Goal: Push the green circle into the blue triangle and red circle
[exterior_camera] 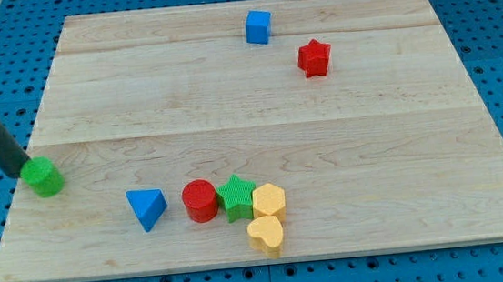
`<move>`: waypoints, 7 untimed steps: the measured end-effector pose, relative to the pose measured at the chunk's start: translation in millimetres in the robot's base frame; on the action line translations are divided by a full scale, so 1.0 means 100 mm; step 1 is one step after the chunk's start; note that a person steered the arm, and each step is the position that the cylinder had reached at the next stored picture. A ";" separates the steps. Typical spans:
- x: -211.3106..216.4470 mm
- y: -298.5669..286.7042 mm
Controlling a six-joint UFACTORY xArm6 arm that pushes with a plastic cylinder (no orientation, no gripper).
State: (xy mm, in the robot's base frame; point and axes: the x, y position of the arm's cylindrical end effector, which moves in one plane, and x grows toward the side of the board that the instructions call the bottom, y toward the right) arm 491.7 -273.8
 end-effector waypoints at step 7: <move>0.01 1.39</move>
